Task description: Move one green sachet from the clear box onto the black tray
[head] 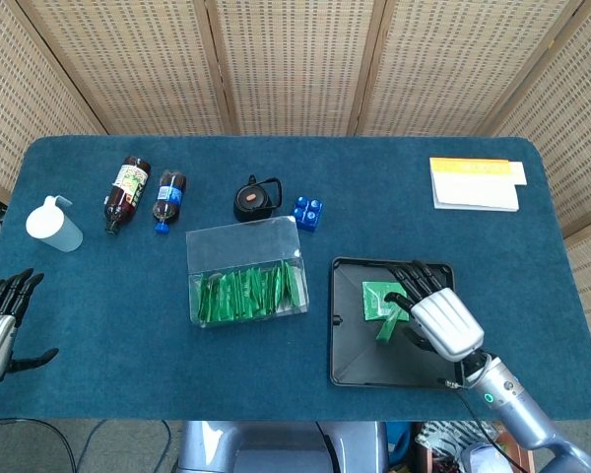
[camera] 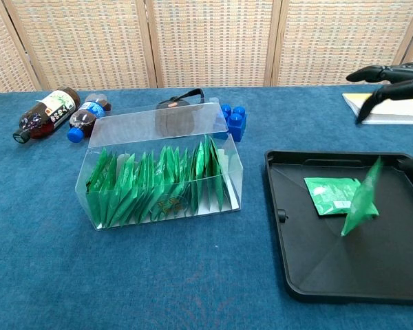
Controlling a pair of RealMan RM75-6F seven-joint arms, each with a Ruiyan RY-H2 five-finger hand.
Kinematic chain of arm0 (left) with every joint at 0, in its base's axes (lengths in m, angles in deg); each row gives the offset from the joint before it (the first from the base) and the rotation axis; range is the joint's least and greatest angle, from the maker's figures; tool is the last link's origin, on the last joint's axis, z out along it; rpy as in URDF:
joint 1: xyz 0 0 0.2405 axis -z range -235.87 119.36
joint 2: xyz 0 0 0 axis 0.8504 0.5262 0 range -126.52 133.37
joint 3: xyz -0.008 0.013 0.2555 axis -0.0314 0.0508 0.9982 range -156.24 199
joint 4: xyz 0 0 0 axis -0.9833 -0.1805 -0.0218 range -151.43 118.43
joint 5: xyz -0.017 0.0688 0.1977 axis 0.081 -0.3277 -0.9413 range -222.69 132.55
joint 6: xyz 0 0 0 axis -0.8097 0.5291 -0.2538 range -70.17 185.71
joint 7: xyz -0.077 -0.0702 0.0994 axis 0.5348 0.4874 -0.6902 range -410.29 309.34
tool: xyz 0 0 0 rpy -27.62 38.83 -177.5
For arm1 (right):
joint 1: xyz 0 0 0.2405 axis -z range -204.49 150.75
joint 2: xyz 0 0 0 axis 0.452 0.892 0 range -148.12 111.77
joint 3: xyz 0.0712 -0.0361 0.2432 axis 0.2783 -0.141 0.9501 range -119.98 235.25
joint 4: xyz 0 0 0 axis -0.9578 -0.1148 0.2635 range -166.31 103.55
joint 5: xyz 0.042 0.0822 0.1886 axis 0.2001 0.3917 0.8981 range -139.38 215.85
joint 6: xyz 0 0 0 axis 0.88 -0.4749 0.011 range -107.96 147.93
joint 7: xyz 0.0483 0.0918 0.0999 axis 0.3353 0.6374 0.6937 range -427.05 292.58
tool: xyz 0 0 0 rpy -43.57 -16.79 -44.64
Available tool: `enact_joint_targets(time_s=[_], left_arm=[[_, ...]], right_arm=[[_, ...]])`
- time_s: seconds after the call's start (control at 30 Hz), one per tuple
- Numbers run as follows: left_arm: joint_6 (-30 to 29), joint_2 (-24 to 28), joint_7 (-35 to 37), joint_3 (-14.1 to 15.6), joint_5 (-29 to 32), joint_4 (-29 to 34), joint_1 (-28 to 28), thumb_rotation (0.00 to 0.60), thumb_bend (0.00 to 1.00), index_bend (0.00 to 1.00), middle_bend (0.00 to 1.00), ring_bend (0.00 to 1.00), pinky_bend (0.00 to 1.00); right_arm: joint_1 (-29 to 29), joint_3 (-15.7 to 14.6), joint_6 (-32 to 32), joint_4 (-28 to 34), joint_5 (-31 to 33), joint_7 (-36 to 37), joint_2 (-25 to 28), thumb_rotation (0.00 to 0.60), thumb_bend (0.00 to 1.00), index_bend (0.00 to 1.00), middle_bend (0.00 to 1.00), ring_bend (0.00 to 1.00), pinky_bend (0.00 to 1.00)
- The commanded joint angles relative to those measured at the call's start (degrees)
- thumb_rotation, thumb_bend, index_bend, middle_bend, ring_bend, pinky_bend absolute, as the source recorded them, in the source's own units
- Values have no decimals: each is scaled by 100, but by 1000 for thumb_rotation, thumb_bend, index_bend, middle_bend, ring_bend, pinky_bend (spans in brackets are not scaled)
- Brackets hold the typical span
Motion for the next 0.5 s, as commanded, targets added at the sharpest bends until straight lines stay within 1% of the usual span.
enact_joint_targets(time_s=[0.03,0.2,0.27,0.33,0.43,0.5], left_arm=[[-1,-1,0,0,0,0,-1,600,63,0,0,0,0],[-16,4,5,0,-10,3,-5,600,63,0,0,0,0],[-24,4,3,3,-18,6,-9,600,62,0,0,0,0],[-40,3,-5,7,-32,5,-16,600,63,0,0,0,0],[-84,0,-21,10,-64,3,-30,600,63,0,0,0,0],[-163,0,-49,12,-119,8,-54,600,62,0,0,0,0]], right_arm=[[70,1,75,34,-44,-43,59,600,160,50,0,0,93],[325,-5,471,103,-198,20,214,600,127,50,0,0,90],[475,-6,731,97,-279,86,254,600,102,45,0,0,71],[685,-20,1055,70,-327,155,284,600,56,19,0,0,24],[1111,-88,1560,-24,-312,233,305,600,7,0,0,0,0],[1549,-166,1975,-235,-109,359,248,600,0,0,0,0,0]])
